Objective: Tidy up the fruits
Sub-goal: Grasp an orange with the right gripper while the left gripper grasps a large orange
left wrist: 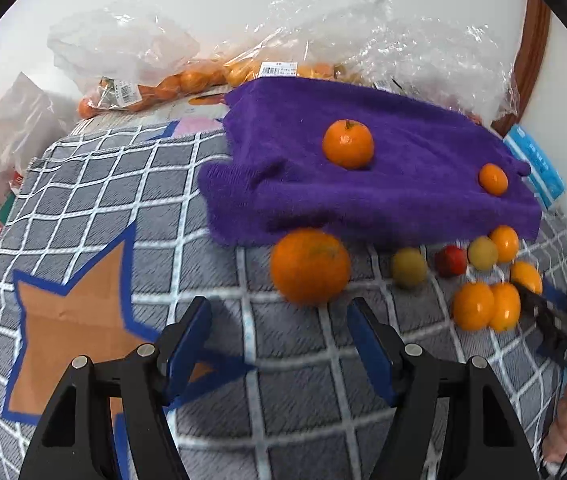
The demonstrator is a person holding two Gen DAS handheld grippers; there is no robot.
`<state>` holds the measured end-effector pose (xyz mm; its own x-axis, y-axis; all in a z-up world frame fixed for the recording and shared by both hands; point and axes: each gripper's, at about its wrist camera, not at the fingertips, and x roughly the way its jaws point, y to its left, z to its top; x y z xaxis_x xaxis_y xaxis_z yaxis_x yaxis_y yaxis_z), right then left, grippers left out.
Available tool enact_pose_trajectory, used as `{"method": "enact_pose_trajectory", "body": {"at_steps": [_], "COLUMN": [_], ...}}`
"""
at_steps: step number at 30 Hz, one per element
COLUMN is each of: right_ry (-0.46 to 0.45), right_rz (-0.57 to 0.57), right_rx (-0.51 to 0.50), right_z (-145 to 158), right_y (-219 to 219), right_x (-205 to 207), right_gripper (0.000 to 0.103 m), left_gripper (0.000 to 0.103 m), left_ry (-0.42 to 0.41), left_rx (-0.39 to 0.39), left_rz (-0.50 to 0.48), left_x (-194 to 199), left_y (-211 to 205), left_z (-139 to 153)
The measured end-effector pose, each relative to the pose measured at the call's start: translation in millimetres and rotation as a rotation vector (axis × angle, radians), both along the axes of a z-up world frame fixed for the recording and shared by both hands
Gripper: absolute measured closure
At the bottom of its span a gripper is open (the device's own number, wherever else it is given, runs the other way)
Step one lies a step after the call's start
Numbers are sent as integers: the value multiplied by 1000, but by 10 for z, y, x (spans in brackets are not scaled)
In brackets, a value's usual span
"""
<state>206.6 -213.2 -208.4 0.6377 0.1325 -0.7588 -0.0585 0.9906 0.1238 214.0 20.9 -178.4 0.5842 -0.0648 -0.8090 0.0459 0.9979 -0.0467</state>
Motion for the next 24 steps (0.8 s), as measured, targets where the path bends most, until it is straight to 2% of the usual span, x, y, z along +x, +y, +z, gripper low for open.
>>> {"method": "enact_pose_trajectory", "body": {"at_steps": [1,3,6,8,9,11,13,16,24], "right_ry": [0,1,-15,-22,-19,-10,-10,-28,-22], "right_rz": [8,22,25,24,28,31,25,22,16], "right_rx": [-5,-4,3,18,25,45,55,29,51], "right_z": [3,15,41,45,35,2,-15,-10,9], "right_y": [5,-17,-82,-119,-131,-147,-148,-103,-118], "right_x": [-22,-67,-133,-155,-155,-131,-104,-67,-84], "right_gripper": [66,69,70,70,70,70,70,67,71], "left_gripper": [34,34,36,45,47,58,62,62,62], "left_ry": [-5,-16,-21,-20,-27,-29,-37,-42,-19], "left_rx": [-12,-37,-24,-11,-1,-12,-1,17,-27], "left_rz": [5,11,4,-4,0,-6,-7,-13,-32], "left_x": [25,75,146,173,176,190,194,190,80], "left_y": [2,-10,-76,-119,-144,-159,-183,-205,-169], "left_z": [5,15,-10,-30,-34,-43,-42,-35,7]}}
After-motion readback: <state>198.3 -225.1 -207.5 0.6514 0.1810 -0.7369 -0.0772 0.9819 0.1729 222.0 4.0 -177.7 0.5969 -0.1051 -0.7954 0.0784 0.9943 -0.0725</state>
